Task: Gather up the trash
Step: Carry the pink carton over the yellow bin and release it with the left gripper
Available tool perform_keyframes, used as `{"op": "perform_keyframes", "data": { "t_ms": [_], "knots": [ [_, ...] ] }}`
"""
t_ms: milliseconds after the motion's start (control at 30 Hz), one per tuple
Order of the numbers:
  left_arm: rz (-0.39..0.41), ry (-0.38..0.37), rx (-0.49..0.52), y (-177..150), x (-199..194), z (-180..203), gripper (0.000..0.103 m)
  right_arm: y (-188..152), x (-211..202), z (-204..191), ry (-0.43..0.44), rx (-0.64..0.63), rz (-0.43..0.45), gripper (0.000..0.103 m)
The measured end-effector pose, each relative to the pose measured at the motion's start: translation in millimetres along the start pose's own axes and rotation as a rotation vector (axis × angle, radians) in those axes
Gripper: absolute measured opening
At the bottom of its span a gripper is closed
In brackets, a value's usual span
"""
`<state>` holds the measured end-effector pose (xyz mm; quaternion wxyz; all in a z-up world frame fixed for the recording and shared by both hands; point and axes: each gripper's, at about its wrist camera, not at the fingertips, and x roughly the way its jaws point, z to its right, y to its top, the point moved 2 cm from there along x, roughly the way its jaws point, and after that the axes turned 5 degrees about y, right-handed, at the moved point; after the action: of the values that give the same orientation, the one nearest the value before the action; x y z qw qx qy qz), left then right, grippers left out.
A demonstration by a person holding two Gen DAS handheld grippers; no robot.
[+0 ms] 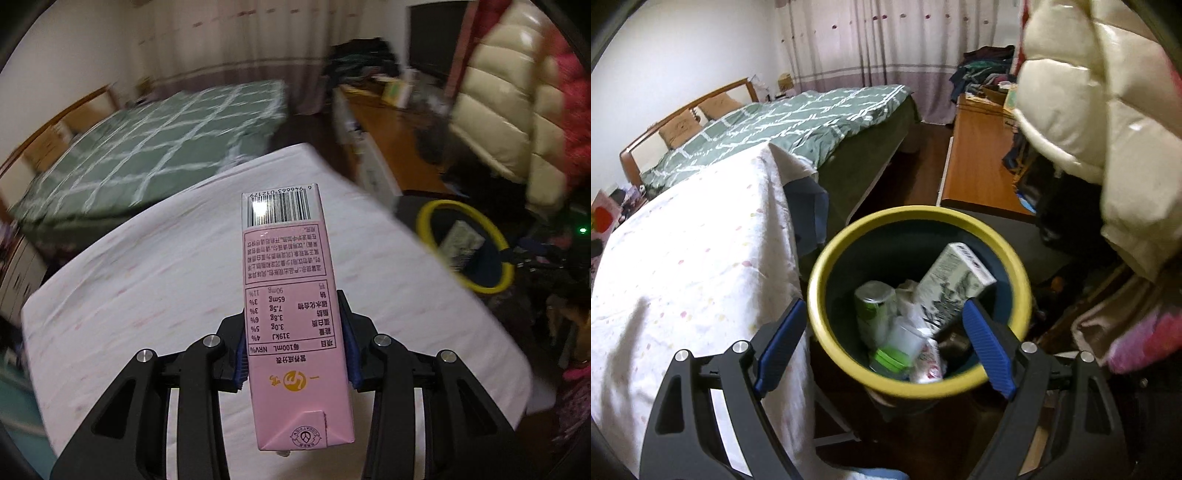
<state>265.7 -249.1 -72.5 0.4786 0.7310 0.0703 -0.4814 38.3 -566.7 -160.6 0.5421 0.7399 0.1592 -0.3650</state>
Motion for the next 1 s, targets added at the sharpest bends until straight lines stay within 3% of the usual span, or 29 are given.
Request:
{"op": "perform_keyframes", "data": {
  "t_ms": [200, 400, 633, 900, 967, 1000],
  "knots": [
    [-0.006, -0.128, 0.134, 35, 24, 113, 0.039, -16, -31, 35, -0.059, 0.030, 0.041, 0.082],
    [-0.023, -0.208, 0.227, 64, 54, 212, 0.039, -36, -53, 74, -0.117, 0.074, 0.057, 0.083],
    [-0.067, -0.239, 0.269, 88, 108, 280, 0.040, -53, -61, 111, -0.129, 0.145, 0.060, 0.083],
    [-0.085, -0.251, 0.213, 103, 164, 314, 0.042, -56, -64, 116, -0.127, 0.167, 0.070, 0.083],
    [-0.087, -0.239, 0.200, 104, 171, 315, 0.057, -54, -65, 114, -0.125, 0.168, 0.076, 0.085],
    [-0.077, -0.233, 0.193, 105, 172, 314, 0.079, -53, -64, 112, -0.128, 0.165, 0.078, 0.085]
  ]
}}
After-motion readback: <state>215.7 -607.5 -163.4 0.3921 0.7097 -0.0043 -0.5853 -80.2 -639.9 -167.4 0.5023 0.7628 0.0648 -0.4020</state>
